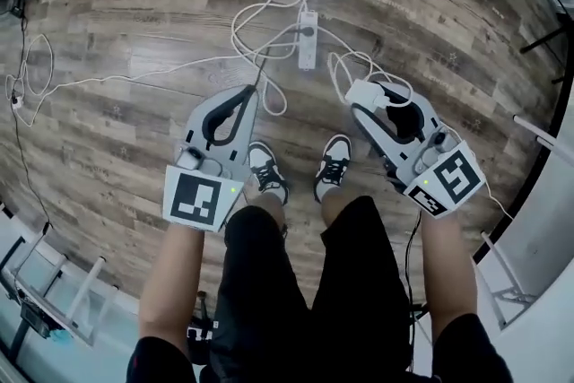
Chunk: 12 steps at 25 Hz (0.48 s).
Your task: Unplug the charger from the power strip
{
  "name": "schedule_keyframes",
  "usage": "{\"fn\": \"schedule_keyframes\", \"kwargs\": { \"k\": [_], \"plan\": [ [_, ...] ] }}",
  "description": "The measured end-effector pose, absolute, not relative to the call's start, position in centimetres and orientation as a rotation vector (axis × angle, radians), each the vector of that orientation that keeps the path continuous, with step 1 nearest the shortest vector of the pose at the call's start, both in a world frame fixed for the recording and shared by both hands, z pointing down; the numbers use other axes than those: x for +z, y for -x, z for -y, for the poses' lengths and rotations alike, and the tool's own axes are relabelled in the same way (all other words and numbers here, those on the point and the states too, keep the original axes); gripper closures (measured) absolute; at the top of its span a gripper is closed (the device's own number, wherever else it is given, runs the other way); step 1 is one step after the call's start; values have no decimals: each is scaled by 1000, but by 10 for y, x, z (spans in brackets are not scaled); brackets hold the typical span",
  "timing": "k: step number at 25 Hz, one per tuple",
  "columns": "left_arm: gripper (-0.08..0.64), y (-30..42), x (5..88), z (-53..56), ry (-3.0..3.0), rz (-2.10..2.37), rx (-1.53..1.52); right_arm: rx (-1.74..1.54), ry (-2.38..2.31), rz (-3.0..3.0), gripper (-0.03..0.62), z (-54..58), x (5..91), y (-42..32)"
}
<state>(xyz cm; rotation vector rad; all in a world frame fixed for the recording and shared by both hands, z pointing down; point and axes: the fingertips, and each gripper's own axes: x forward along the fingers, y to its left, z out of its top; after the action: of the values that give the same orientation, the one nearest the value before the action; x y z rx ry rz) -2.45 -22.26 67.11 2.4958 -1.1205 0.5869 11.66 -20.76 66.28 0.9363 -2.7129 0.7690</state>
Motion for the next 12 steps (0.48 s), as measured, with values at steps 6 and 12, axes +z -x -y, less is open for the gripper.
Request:
{"fn": "schedule_keyframes", "kwargs": {
  "k": [6,12],
  "plan": [
    [541,71,539,179,-2397,1271,512,847,-1114,2761,423,179,531,-124],
    [540,115,393,148,-2379,1355,391,856,-1331,2733,423,155,388,-131]
  ]
}}
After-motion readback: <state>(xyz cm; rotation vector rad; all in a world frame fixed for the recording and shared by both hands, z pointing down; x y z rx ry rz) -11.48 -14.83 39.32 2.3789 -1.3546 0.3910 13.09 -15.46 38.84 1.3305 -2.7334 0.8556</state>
